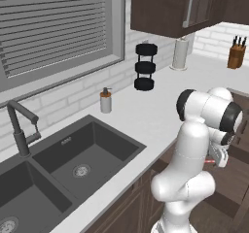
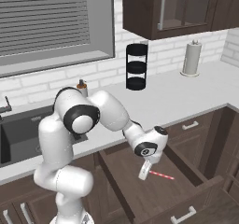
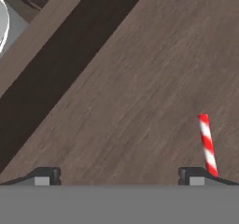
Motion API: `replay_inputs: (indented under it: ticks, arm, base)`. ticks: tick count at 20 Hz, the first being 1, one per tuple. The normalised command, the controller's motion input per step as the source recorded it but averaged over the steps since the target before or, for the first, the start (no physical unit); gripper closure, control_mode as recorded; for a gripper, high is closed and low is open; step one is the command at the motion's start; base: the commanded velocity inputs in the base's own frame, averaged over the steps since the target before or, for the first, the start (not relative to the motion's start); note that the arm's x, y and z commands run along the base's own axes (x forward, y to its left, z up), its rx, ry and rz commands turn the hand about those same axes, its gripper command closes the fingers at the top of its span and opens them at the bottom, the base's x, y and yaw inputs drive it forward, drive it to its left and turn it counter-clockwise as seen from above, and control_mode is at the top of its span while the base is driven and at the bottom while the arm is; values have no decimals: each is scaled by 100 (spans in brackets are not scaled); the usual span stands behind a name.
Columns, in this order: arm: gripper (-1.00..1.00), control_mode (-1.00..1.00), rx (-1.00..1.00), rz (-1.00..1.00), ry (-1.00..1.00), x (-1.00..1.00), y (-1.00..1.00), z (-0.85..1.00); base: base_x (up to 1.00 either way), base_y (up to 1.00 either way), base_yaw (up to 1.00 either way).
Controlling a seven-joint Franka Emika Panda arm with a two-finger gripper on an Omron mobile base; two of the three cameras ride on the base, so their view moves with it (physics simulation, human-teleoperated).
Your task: Take a straw from the drawer in front and place it inside the glass cup on the dining counter.
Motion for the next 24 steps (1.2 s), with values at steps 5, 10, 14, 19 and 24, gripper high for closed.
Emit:
replay_inputs:
  ticks: [5, 10, 14, 19, 24]
  arm:
    - [-100, -100, 5, 0, -1, 13, -6, -16]
    - [-100, -100, 3, 0, 0, 16, 0, -17]
    - [-100, -100, 2, 0, 0, 8, 0, -21]
    - [-100, -100, 1, 0, 0, 11, 0, -17]
    - [-100, -100, 1, 0, -4, 11, 0, -12]
  base:
    - [0, 0, 0]
    - [0, 0, 0]
    - [0, 0, 0]
    - [0, 0, 0]
    - [0, 0, 0]
